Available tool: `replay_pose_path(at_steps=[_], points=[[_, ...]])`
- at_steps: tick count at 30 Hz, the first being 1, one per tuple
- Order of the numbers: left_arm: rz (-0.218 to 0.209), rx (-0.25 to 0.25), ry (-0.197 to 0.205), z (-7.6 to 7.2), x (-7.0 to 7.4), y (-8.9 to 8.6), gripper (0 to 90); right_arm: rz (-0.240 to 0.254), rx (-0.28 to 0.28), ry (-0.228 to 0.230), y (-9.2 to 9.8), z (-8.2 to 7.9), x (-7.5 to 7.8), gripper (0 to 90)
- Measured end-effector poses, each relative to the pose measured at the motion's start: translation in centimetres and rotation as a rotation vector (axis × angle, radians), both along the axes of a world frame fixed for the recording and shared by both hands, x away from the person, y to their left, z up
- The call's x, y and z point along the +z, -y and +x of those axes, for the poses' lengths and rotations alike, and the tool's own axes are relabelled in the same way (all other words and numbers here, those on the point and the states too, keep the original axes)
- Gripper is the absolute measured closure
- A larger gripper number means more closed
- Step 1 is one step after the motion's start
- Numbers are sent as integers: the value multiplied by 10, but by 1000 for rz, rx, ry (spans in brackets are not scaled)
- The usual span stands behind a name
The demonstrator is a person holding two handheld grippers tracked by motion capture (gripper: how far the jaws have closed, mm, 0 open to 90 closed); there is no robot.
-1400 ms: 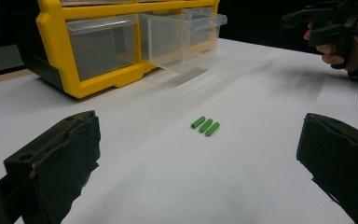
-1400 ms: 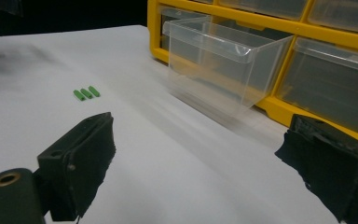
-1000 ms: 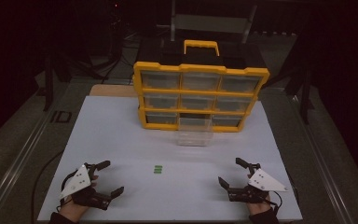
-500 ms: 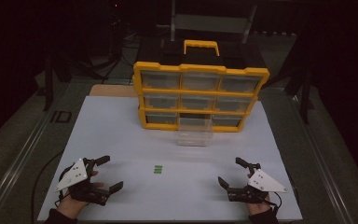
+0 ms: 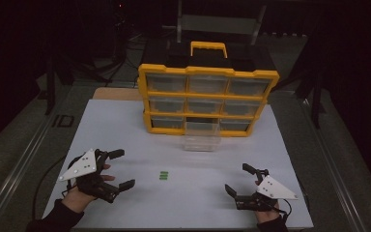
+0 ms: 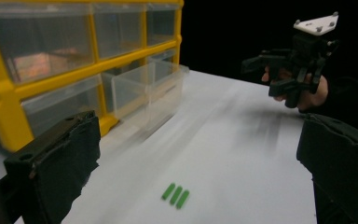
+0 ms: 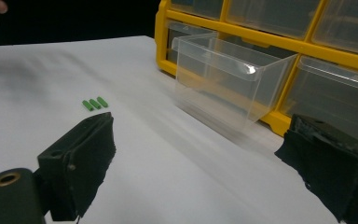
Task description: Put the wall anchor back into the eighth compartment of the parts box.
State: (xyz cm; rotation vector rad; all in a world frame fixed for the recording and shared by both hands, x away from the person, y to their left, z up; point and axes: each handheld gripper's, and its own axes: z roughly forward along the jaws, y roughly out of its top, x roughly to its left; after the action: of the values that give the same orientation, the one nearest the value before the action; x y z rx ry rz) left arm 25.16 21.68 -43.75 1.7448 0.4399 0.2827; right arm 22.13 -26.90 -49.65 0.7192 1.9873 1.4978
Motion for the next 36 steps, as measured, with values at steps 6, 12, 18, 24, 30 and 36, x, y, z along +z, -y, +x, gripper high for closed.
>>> replay_pose_path(at_steps=[6, 12, 18, 24, 30, 36], points=[[20, -12, 17, 14, 6, 10, 0, 1, 4, 8, -2, -1, 1, 84], [38, -31, -29, 28, 3, 22, 0, 2, 9, 7, -2, -1, 1, 84], [43, -25, -9, 43, 2, 32, 0, -1, 15, 3, -3, -1, 1, 84], [39, -46, -17, 54, -3, 43, 0, 6, 17, -1, -2, -1, 0, 84], [64, -78, -61, 62, -14, 56, 0, 4, 22, -2, -3, -1, 0, 84], [121, -94, -95, 70, -30, 65, 0, 6, 29, -7, -3, -1, 0, 84]])
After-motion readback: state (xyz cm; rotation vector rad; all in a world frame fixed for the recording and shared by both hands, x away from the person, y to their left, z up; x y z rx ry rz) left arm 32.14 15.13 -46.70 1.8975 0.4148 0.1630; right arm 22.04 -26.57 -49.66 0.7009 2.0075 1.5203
